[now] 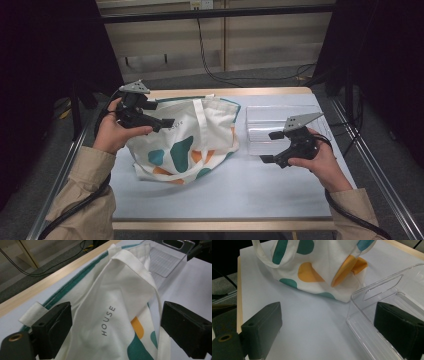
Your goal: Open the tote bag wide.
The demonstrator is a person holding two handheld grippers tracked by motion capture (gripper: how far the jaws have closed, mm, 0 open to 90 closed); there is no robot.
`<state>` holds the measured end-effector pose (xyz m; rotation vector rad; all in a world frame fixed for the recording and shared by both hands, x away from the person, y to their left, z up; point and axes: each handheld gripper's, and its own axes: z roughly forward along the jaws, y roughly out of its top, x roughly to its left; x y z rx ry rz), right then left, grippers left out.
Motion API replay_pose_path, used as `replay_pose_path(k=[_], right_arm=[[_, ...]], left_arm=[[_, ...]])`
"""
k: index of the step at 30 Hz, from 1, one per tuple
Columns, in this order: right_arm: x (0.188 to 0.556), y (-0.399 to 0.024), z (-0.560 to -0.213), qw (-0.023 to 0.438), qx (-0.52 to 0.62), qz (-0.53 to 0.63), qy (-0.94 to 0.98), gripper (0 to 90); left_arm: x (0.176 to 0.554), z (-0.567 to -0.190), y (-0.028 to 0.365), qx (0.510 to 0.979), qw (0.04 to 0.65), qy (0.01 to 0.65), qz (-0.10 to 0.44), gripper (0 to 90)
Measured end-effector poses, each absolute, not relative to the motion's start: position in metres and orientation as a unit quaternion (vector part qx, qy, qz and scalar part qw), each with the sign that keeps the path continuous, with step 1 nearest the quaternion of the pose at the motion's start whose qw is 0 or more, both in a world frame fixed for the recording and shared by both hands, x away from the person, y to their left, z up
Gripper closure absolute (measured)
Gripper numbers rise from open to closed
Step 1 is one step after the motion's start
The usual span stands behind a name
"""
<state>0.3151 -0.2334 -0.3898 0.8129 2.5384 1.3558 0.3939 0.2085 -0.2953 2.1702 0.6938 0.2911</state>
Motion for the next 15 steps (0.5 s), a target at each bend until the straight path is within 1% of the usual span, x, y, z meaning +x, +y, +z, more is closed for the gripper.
replay_pose_path(k=[3,5,7,8,9,11,15], right_arm=[[0.315,-0.232,-0.391,0.075,0.269,0.452,0.847,7.4],[0.315,-0.231,-0.391,0.073,0.269,0.453,0.847,7.4],[0.315,-0.231,-0.392,0.073,0.268,0.453,0.847,7.4],[0.315,-0.23,-0.392,0.072,0.268,0.453,0.847,7.4],[0.316,-0.23,-0.392,0.071,0.269,0.453,0.847,7.3],[0.316,-0.23,-0.393,0.071,0.267,0.452,0.848,7.4],[0.317,-0.229,-0.393,0.07,0.266,0.452,0.848,7.4]], left_arm=[[0.399,-0.296,0.211,0.859,0.413,0.279,0.115,15.2],[0.402,-0.297,0.213,0.858,0.416,0.278,0.12,20.6],[0.405,-0.299,0.215,0.86,0.411,0.276,0.122,22.1],[0.405,-0.3,0.216,0.86,0.415,0.274,0.118,25.1],[0.406,-0.3,0.217,0.857,0.419,0.275,0.119,26.2],[0.407,-0.301,0.218,0.86,0.411,0.276,0.121,26.5],[0.409,-0.301,0.221,0.855,0.414,0.286,0.123,28.3]])
